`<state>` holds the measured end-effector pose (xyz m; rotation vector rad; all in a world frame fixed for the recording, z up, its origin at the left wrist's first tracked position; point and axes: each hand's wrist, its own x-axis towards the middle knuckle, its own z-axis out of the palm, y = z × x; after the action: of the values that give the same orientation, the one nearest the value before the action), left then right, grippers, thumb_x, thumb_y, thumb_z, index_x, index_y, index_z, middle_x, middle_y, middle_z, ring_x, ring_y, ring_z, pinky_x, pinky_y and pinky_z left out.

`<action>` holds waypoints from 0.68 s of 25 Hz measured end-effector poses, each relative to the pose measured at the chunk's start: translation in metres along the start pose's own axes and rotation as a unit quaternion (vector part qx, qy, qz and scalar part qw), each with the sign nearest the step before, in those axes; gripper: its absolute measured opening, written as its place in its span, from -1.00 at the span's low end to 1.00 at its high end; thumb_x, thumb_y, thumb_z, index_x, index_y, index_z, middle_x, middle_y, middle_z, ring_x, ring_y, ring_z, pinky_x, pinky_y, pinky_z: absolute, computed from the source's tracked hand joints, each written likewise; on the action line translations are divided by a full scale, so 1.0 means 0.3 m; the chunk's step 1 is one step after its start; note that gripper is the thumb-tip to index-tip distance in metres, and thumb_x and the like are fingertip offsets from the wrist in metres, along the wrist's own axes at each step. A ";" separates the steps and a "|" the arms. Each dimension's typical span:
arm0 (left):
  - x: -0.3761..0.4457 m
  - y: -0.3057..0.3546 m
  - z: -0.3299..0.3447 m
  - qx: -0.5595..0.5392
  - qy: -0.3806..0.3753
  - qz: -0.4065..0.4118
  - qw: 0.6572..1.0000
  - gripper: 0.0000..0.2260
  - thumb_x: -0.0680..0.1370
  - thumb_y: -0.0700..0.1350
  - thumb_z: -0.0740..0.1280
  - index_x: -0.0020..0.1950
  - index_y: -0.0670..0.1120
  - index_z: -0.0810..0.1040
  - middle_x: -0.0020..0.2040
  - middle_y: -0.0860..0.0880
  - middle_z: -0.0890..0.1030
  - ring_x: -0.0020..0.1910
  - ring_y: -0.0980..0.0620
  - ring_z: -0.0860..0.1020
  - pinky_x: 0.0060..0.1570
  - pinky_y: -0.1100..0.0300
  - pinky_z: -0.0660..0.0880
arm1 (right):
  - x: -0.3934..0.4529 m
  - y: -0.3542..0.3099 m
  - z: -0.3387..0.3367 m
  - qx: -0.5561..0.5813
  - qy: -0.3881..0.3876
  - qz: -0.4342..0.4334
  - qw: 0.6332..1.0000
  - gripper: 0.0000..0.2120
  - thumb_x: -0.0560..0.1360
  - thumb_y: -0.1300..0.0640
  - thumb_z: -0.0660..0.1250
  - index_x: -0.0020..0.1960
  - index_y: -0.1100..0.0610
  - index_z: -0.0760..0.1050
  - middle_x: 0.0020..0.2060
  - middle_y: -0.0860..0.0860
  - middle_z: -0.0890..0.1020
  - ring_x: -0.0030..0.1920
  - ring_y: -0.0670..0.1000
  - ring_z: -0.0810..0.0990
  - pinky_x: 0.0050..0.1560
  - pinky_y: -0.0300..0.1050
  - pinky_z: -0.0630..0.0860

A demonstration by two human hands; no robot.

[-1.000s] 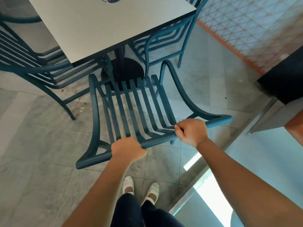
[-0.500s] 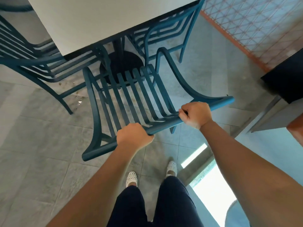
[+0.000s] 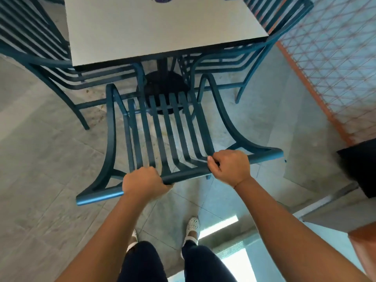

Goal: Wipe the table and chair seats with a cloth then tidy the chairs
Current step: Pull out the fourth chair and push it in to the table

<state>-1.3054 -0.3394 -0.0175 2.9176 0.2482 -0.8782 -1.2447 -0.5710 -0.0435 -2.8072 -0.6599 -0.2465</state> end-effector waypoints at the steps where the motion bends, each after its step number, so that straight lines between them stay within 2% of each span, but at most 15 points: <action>1: 0.007 0.021 -0.003 0.001 0.002 -0.007 1.000 -0.51 0.40 0.42 0.18 -0.20 -0.02 0.47 -0.31 0.05 0.53 -0.34 0.09 0.53 -0.32 0.22 0.51 | 0.013 0.022 -0.006 0.000 0.000 -0.008 1.000 -0.57 0.48 -0.04 0.10 -0.52 0.07 0.37 -0.63 -0.05 0.35 -0.60 -0.07 0.21 -0.46 -0.36 0.03; 5: 0.048 0.085 -0.035 -0.015 0.001 -0.025 1.000 -0.58 0.40 0.35 0.22 -0.20 -0.02 0.47 -0.31 0.05 0.53 -0.32 0.07 0.53 -0.22 0.14 0.57 | 0.076 0.094 -0.014 -0.013 -0.012 -0.018 1.000 -0.56 0.48 -0.05 0.08 -0.51 0.07 0.38 -0.63 -0.04 0.36 -0.59 -0.07 0.20 -0.45 -0.38 -0.04; 11: 0.093 0.130 -0.084 -0.021 0.009 -0.020 1.000 -0.66 0.42 0.26 0.27 -0.20 -0.02 0.46 -0.32 0.04 0.52 -0.34 0.09 0.52 -0.29 0.21 0.54 | 0.149 0.144 -0.015 -0.019 -0.015 -0.018 1.000 -0.58 0.48 -0.02 0.07 -0.51 0.08 0.36 -0.61 -0.08 0.26 -0.60 -0.06 0.18 -0.43 -0.36 -0.08; 17: 0.159 0.116 -0.128 -0.012 0.009 -0.035 0.999 -0.66 0.39 0.26 0.29 -0.25 -0.01 0.47 -0.36 0.06 0.53 -0.38 0.11 0.52 -0.36 0.24 0.52 | 0.216 0.154 -0.001 0.002 0.004 -0.027 1.000 -0.60 0.47 0.03 0.12 -0.52 0.09 0.35 -0.65 -0.05 0.33 -0.62 -0.04 0.19 -0.45 -0.37 -0.04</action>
<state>-1.2392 -0.3625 -0.0107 2.9110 0.3634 -0.8529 -1.1663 -0.5843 -0.0381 -2.7865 -0.7357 -0.2654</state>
